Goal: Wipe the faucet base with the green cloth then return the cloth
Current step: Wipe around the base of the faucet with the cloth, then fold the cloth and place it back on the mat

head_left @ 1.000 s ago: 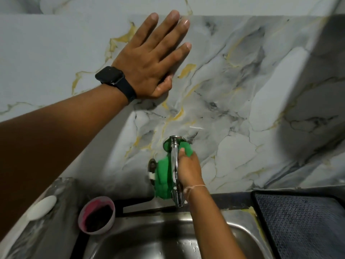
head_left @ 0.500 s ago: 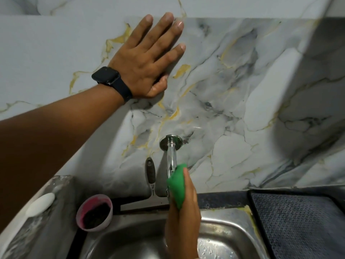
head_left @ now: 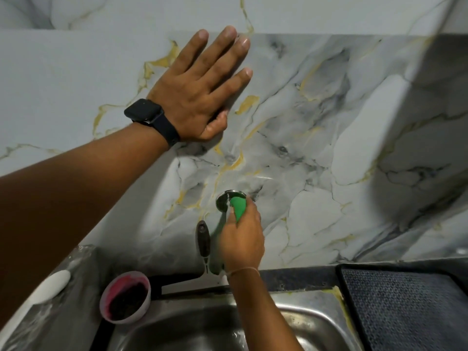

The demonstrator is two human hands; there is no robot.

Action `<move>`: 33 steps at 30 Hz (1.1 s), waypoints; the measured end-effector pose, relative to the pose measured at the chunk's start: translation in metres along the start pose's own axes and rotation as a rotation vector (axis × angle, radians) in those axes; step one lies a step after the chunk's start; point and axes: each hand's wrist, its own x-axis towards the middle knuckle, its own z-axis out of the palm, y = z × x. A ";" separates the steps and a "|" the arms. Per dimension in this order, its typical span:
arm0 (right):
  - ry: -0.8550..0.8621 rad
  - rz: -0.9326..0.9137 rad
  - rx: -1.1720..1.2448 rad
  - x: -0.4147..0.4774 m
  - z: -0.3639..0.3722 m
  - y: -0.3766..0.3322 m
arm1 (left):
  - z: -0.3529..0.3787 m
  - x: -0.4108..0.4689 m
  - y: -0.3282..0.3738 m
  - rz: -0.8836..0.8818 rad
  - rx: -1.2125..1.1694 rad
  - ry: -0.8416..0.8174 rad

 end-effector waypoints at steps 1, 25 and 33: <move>0.020 -0.151 -0.170 -0.003 0.000 0.002 | 0.000 0.000 0.001 0.003 -0.005 0.004; -0.170 0.393 0.795 -0.035 -0.225 0.120 | -0.153 0.019 0.274 -0.865 -1.397 -0.697; -0.092 0.546 0.822 0.025 -0.340 0.240 | -0.137 0.068 0.459 -1.842 -2.137 -1.090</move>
